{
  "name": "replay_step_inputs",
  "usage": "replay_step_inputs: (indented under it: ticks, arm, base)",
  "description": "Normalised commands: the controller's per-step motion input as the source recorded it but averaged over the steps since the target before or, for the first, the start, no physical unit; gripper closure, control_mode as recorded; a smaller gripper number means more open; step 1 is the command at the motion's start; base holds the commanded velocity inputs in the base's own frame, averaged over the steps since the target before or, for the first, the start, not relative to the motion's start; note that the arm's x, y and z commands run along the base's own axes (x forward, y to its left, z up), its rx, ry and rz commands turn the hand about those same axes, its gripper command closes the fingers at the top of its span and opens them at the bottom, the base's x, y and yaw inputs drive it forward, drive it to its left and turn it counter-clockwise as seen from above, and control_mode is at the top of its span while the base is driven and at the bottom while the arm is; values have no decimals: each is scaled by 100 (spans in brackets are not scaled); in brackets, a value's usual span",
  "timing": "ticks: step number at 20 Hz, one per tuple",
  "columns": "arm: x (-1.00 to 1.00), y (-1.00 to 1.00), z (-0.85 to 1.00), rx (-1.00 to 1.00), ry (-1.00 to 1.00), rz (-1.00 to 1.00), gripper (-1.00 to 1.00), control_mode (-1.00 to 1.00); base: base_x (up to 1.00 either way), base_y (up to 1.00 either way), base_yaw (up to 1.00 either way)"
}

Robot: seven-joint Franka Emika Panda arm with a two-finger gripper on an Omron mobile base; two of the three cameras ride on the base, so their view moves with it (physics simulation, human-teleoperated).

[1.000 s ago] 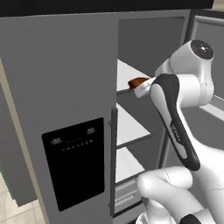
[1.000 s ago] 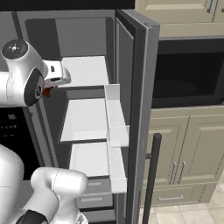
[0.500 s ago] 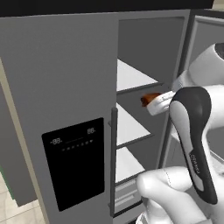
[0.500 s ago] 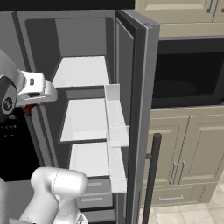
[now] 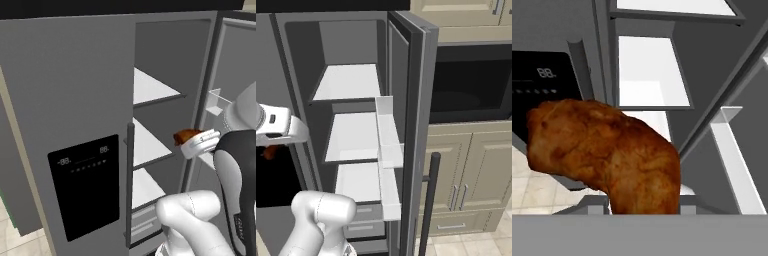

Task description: Gather the mushroom and lemon from the fridge and place them on a tray on the dining counter. Then gather the chicken drumstick and fish from the fridge and place them on the other tray.

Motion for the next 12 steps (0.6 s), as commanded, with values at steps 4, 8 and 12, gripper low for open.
replay_step_inputs:
  ticks: [4,8,12]
  arm:
    - [0,0,0,0,0,0,100,-100]
    - [-5,0,0,0,-1,0,100,100]
    - [0,0,0,0,0,0,100,100]
  base:
    - [0,0,0]
    - [-18,3,-5]
    - [-34,49,-33]
